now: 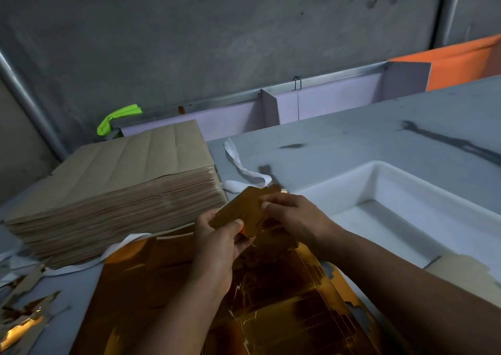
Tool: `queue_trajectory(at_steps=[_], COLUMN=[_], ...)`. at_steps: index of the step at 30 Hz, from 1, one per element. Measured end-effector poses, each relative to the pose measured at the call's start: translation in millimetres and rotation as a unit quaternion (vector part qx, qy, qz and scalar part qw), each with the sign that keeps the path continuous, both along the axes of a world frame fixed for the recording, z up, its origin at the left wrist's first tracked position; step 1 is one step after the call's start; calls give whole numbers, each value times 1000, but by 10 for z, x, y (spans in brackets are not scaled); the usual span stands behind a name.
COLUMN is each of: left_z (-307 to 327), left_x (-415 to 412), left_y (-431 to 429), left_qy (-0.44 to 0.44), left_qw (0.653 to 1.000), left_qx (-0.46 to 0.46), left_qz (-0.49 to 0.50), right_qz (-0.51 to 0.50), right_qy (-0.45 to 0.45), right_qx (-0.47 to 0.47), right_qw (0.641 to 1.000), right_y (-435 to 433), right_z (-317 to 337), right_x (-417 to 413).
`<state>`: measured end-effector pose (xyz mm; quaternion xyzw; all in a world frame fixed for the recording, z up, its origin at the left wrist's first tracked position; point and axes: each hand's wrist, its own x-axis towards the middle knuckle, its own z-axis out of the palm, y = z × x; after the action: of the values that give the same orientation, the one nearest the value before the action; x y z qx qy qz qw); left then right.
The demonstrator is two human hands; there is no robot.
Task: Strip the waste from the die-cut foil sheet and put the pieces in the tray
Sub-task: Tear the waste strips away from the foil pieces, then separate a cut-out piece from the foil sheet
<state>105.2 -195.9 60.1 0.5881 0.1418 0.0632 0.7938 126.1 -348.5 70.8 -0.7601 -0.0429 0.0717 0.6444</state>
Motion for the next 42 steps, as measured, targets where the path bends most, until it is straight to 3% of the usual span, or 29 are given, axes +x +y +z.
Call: queue_trajectory(at_steps=[3, 5, 7, 9, 11, 16, 19, 21, 26, 29, 36, 42], left_z=[-26, -52, -111, -186, -240, -358, -397, -407, -313, -243, -147, -100], left_x=[11, 42, 76, 91, 101, 164, 174, 179, 160, 144, 89, 55], left_y=[-14, 4, 30, 31, 2, -66, -93, -82, 44, 166, 346, 349], left_qy=[-8, -5, 0, 6, 3, -6, 0, -5, -6, -16, -30, -44], left_qw=[1000, 999, 989, 949, 901, 774, 732, 741, 848, 895, 917, 936], left_qx=[7, 33, 144, 315, 426, 607, 650, 646, 525, 446, 392, 343], left_qz=[-4, 26, 26, -24, -82, -182, -204, -185, -70, -8, 75, 72], right_qz=[-27, -66, -94, -106, -118, -145, -145, -146, -161, -139, -74, 48], right_qy=[-11, -62, -126, -164, -178, -179, -178, -175, -183, -179, -163, -105], right_qx=[3, -45, -108, -131, -151, -169, -176, -175, -173, -187, -251, -311], right_qw=[1000, 995, 982, 972, 965, 958, 957, 958, 954, 956, 951, 944], right_y=[10, 5, 7, 18, 25, 16, 26, 32, 21, 21, 42, 31], right_z=[29, 61, 92, 101, 96, 75, 54, 54, 86, 94, 61, 9], right_x=[-22, -43, -66, -80, -73, -37, -28, -28, -52, -76, -82, -60])
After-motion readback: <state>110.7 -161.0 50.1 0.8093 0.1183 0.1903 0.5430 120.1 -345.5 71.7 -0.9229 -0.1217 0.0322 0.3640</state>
